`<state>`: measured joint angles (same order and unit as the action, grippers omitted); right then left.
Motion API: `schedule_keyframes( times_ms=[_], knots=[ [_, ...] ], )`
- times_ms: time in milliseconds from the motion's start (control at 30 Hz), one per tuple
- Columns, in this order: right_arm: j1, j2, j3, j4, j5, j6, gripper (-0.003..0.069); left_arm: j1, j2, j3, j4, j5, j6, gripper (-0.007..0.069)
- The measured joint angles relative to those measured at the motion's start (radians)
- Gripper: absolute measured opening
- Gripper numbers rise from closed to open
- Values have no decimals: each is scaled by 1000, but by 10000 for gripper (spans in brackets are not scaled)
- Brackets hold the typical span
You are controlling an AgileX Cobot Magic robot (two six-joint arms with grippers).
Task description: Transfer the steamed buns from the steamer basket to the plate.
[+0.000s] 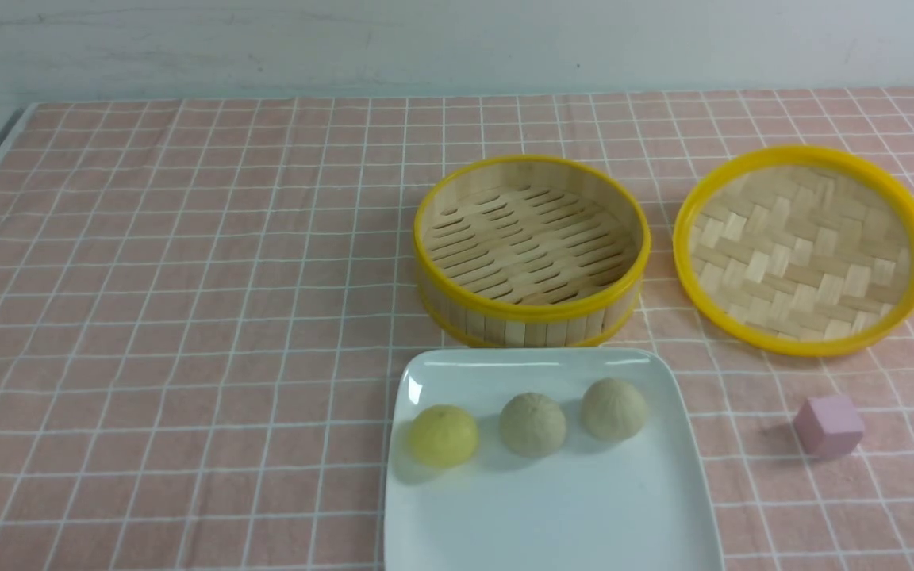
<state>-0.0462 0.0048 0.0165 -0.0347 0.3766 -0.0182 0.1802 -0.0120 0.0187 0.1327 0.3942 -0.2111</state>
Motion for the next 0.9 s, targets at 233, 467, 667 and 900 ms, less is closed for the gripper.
schedule_keyframes(
  times_ms=[233, 467, 667, 900],
  knots=[
    [0, -14, -4, 0, 19, 0, 243, 0, 0, 0, 0, -1, 0, 368],
    [0, -14, -4, 0, 21, 0, 243, 0, 0, 0, 0, -1, 0, 368],
    [0, -14, -4, 0, 21, 0, 243, 0, 0, 0, 0, -1, 0, 368],
    [0, -14, -4, 0, 22, 0, 243, 0, 0, 1, 0, -1, 0, 368]
  ],
)
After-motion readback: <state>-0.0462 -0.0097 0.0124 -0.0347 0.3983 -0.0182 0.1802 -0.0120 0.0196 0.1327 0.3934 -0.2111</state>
